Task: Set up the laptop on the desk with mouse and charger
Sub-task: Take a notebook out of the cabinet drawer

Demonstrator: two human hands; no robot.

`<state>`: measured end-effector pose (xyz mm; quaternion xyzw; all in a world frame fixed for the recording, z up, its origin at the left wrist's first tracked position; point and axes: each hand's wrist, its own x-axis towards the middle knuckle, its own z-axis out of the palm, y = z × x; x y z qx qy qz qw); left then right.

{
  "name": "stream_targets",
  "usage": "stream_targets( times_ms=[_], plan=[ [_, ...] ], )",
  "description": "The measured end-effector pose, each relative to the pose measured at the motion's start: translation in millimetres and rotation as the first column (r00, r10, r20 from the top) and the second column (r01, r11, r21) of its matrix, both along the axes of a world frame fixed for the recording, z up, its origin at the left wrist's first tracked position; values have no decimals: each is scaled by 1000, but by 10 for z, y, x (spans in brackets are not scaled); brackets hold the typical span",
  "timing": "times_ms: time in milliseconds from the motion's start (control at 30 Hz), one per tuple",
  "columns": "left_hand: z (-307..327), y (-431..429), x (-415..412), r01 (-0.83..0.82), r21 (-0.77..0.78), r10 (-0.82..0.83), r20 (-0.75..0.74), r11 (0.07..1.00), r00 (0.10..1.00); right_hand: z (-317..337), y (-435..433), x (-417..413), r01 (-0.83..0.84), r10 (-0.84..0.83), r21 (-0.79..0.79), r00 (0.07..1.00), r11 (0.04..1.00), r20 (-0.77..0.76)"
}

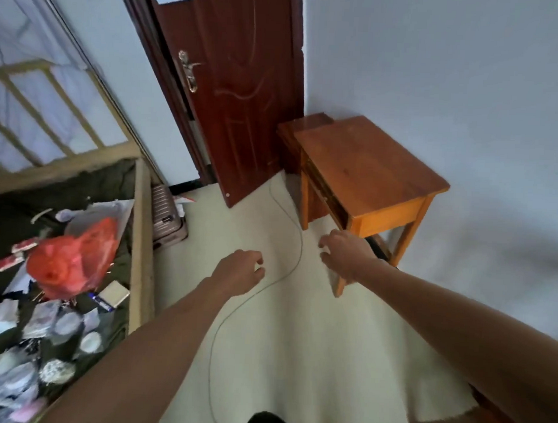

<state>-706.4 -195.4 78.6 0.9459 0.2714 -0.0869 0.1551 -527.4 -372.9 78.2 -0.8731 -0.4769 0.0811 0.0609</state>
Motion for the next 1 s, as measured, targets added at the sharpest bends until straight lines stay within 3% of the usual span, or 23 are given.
stream_targets(
  times_ms=[200,333,567,1000],
  plan=[
    [-175,1086,682,-84,0,84,-29,996,996,-240,1209,837,-90,90,28,996,996,-1],
    [-361,1859,1206,-57,-7,56,-36,998,998,-453,1957,1365,-66,65,-11,997,998,-51],
    [-197,3515,2471,-41,10,42,-66,999,997,-259,3298,2601,41,-39,26,997,999,-69],
    [-463,5284,5016,-27,-100,17,-103,995,995,-815,5147,4917,117,-127,-69,978,991,-167]
  ],
)
